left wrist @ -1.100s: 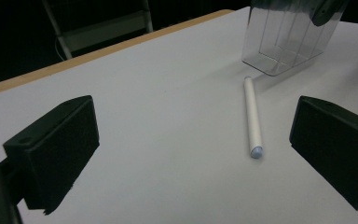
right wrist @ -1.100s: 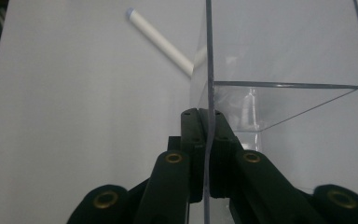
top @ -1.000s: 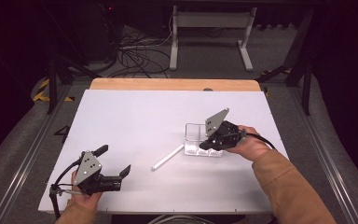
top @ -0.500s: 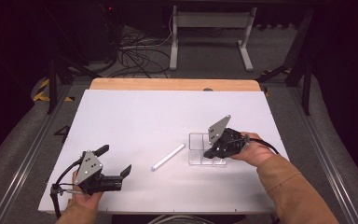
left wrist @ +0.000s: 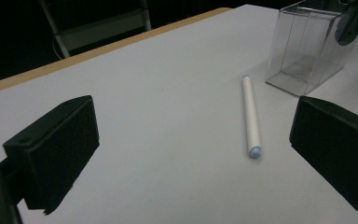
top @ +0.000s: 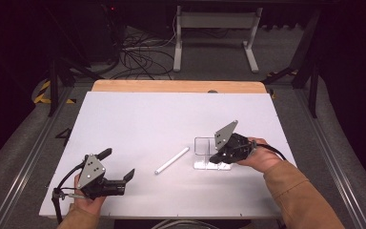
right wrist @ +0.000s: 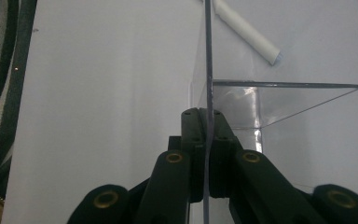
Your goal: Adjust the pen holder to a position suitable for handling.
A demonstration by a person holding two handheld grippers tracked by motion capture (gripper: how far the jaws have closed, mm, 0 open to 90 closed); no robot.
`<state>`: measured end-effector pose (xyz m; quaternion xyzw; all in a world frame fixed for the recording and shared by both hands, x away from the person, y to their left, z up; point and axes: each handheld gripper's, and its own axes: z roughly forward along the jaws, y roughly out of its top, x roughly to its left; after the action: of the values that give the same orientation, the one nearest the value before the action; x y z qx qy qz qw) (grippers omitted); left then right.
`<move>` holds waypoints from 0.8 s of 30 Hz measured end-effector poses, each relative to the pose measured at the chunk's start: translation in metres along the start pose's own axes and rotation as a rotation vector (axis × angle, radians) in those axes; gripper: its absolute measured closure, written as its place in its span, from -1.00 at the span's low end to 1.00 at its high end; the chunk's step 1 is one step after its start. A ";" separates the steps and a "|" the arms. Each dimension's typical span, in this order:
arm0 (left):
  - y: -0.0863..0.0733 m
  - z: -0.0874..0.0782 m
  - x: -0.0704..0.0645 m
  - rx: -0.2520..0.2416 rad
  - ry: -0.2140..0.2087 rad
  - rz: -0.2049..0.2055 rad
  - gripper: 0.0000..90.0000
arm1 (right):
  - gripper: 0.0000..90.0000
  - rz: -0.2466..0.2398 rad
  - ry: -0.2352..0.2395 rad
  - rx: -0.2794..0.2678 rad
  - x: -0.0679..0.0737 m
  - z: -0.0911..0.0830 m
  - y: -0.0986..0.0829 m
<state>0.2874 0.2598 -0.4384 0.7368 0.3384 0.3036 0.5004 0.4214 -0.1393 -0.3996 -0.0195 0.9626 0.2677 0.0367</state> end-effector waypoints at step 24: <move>0.006 0.011 -0.002 0.007 -0.024 0.011 -0.95 | -0.23 0.085 -0.181 -0.325 0.021 -0.042 0.004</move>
<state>0.2958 0.2508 -0.4364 0.7439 0.3293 0.2965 0.5003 0.3974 -0.1582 -0.3634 0.0398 0.8995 0.4216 0.1080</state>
